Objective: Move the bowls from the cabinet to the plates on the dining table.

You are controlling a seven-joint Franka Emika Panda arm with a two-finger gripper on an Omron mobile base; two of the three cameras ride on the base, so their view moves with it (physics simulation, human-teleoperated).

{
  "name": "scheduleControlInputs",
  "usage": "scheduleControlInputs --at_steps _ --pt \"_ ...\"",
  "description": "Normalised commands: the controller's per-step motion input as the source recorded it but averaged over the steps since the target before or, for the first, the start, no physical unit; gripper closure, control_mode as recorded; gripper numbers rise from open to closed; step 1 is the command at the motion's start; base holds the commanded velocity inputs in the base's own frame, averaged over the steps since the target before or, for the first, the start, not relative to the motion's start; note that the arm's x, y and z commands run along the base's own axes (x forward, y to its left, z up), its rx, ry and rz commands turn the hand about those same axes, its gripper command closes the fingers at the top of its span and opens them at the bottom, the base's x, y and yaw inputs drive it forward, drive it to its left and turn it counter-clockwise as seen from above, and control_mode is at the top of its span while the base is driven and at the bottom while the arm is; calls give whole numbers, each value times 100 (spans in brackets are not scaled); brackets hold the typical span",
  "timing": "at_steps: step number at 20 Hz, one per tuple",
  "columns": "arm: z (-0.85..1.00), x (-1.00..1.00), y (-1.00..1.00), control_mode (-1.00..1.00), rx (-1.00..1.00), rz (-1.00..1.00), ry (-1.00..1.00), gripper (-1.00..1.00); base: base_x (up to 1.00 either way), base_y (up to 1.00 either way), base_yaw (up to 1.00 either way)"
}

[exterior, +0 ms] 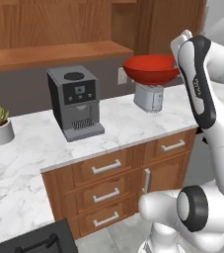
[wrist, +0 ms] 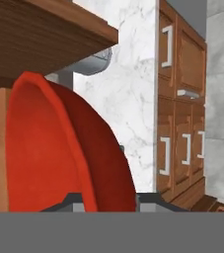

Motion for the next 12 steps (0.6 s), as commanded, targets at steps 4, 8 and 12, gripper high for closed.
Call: scheduleControlInputs --at_steps 4,8,12 --pt "0 0 0 100 0 0 0 100 -62 0 0" --pt "0 0 0 100 0 0 0 100 -50 -7 -7" --pt "0 0 0 100 0 0 0 100 -8 0 -23"
